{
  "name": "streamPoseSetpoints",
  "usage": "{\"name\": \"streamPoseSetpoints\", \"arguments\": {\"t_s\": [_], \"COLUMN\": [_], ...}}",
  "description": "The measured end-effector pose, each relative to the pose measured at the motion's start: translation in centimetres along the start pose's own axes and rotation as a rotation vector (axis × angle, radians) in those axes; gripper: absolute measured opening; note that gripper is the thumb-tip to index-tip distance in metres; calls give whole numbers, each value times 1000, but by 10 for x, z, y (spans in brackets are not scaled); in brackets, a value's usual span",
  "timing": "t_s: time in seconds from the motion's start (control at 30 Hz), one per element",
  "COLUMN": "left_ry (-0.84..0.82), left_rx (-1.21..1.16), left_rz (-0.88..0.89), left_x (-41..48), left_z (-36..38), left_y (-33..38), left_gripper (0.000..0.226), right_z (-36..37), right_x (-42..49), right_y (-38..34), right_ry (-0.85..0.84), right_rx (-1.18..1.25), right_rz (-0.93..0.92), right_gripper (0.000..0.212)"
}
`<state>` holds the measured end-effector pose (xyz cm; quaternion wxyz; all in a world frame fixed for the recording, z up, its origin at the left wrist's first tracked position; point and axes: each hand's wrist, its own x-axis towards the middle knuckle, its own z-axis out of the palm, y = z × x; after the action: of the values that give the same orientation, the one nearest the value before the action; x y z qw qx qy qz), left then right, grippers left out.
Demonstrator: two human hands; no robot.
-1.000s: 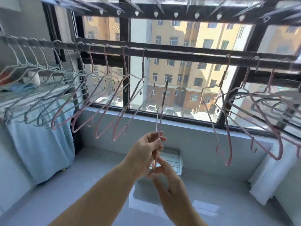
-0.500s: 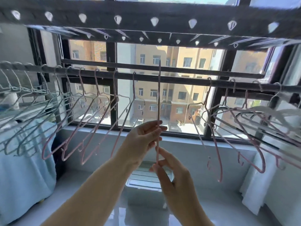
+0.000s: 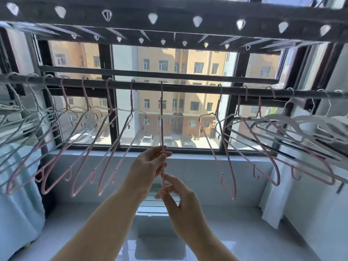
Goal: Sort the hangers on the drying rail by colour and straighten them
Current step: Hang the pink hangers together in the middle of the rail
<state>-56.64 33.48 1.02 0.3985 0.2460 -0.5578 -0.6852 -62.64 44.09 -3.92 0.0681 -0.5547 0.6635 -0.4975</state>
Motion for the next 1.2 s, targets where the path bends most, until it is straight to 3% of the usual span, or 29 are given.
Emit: {"name": "streamPoseSetpoints", "arguments": {"t_s": [0.23, 0.37, 0.43, 0.53, 0.63, 0.73, 0.93, 1.2], "left_ry": [123, 300, 398, 233, -49, -175, -221, -216], "left_rx": [209, 606, 744, 770, 733, 712, 680, 693], "left_rz": [116, 314, 525, 720, 603, 450, 447, 557], "left_x": [-7, -22, -38, -62, -77, -75, -69, -60], "left_z": [11, 23, 36, 66, 92, 105, 108, 107], "left_y": [-7, -10, -11, -16, -32, -55, -75, -71], "left_gripper": [26, 50, 60, 60, 57, 59, 30, 21], "right_z": [-33, -76, -96, -116, -121, -121, -118, -111], "right_x": [-14, -20, -19, -17, -18, -17, -15, -1], "right_y": [-7, -11, -7, 1, 10, 17, 22, 20], "right_ry": [-78, 136, 264, 349, 327, 245, 196, 296], "right_rx": [-82, -186, -231, -246, -209, -67, 115, 342], "right_rz": [23, -104, -110, -68, 39, 202, 314, 415], "right_gripper": [54, 44, 41, 40, 39, 43, 37, 28]}}
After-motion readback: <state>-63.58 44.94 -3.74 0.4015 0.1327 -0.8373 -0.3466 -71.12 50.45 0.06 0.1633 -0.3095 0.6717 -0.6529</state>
